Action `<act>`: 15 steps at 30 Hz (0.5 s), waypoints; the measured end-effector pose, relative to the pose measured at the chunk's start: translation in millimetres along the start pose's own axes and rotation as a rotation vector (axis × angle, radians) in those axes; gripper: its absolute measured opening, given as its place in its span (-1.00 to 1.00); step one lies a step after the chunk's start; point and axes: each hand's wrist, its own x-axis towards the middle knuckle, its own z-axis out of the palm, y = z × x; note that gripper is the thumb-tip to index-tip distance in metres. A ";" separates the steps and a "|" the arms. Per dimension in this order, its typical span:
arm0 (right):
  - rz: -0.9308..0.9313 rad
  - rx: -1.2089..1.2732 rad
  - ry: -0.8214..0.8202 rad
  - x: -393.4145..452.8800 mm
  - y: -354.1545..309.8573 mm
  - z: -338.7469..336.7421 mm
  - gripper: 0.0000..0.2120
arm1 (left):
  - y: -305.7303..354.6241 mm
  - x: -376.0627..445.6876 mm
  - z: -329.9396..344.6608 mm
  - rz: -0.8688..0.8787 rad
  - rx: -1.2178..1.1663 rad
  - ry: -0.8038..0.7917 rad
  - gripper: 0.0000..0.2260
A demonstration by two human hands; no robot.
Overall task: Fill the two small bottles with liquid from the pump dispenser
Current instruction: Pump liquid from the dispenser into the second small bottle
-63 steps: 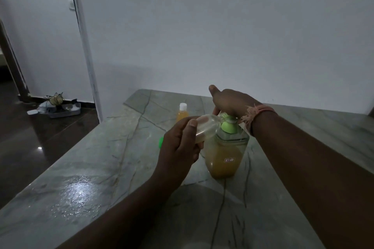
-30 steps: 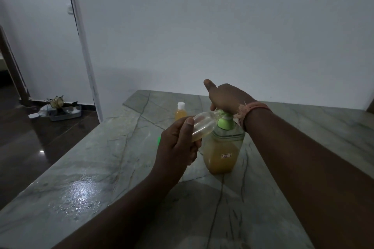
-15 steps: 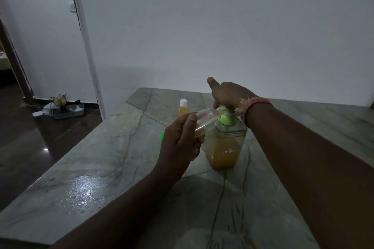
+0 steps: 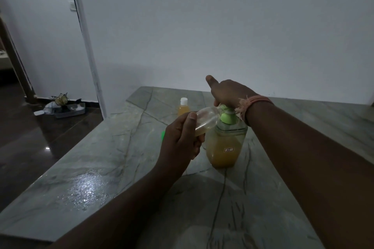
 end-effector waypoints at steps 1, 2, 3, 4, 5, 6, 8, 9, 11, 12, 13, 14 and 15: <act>0.006 -0.002 -0.005 -1.1 -1.0 -1.4 -0.24 | 0.5 -0.5 0.3 -0.004 0.000 -0.003 -0.69; 0.007 -0.004 -0.008 -1.7 -2.2 -2.9 -0.24 | 1.4 -1.0 0.6 -0.007 -0.001 -0.006 -0.67; 0.011 -0.013 -0.012 -0.2 -2.6 -3.7 -0.24 | 2.3 -1.5 0.9 -0.006 0.000 -0.009 -0.64; 0.009 -0.021 -0.011 1.7 -2.6 -4.1 -0.24 | 3.0 -1.8 1.2 -0.005 0.003 -0.013 -0.62; 0.003 -0.025 -0.004 3.9 -2.1 -3.7 -0.24 | 3.6 -2.3 1.2 -0.004 0.003 -0.017 -0.61; -0.005 -0.016 0.010 5.3 -1.2 -3.0 -0.24 | 3.9 -2.3 1.0 -0.004 -0.001 -0.018 -0.62; -0.006 0.039 0.039 8.7 2.0 -0.3 -0.24 | 3.0 -0.7 0.8 -0.006 -0.002 -0.006 -0.66; 0.001 0.057 0.044 9.3 2.8 1.1 -0.24 | 2.6 -0.1 0.8 -0.004 0.003 0.006 -0.69; 0.013 0.031 0.029 7.5 2.9 2.4 -0.24 | 1.7 0.2 0.7 0.002 0.012 0.027 -0.71; 0.015 0.005 0.017 6.6 2.0 2.0 -0.23 | 1.3 0.2 0.4 0.005 0.016 0.032 -0.71; 0.015 -0.012 0.003 5.8 1.0 1.4 -0.23 | 1.1 -0.1 0.3 0.006 0.018 0.032 -0.71; 0.012 -0.025 -0.009 4.6 0.7 0.2 -0.24 | 1.2 -0.7 0.3 0.004 0.021 0.027 -0.71; 0.008 -0.035 -0.020 4.9 0.3 -1.6 -0.24 | 1.7 -1.0 0.3 0.003 0.022 0.022 -0.71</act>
